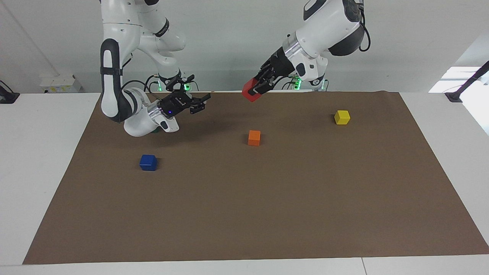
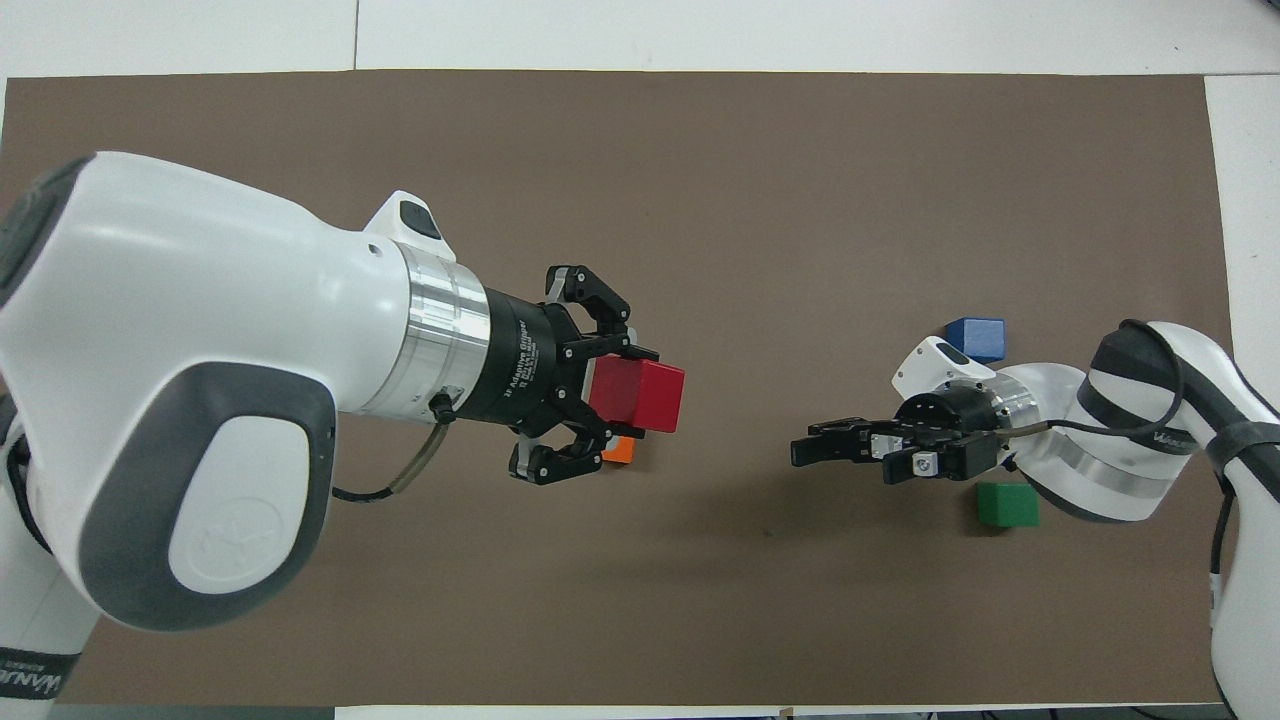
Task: Transfer red block to right arm and stack on blue block
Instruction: 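Carry the red block toward the right gripper while it reaches in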
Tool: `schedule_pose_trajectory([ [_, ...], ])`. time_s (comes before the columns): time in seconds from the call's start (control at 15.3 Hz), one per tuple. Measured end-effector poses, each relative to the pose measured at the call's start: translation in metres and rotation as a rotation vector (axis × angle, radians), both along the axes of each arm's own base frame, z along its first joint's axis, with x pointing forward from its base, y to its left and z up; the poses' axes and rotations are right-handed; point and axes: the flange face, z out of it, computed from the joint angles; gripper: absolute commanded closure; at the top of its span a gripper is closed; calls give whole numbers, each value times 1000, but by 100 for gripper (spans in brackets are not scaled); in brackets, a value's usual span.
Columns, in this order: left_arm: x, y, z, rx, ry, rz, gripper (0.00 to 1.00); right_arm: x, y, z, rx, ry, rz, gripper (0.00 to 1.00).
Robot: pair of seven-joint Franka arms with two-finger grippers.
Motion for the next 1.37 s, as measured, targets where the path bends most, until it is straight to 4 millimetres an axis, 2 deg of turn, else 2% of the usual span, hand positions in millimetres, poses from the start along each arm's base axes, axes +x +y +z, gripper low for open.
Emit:
schedule_pose_trajectory([
  [0.13, -10, -16, 4, -5, 18, 39, 100, -6, 23, -5, 51, 2, 14, 0],
  [0.46, -30, -40, 4, -1, 31, 19, 100, -18, 48, -21, 193, 39, 59, 0],
  [0.72, -49, -57, -6, 23, 74, 15, 100, -20, 71, -23, 236, 39, 33, 0],
  [0.98, -58, -64, -8, 38, 111, 45, 100, -20, 87, -19, 273, 33, -1, 0],
  [1.04, -60, -65, -8, 39, 112, 44, 100, -22, 91, -19, 277, 25, -4, 4],
  [1.17, -66, -69, -8, 45, 117, 42, 100, -24, 97, -19, 280, 16, -4, 35],
  [1.3, -70, -70, -10, 51, 119, 40, 100, -25, 98, -19, 280, 13, -5, 100],
  [1.37, -71, -70, -12, 56, 121, 40, 100, -25, 98, -19, 280, 12, -6, 100],
])
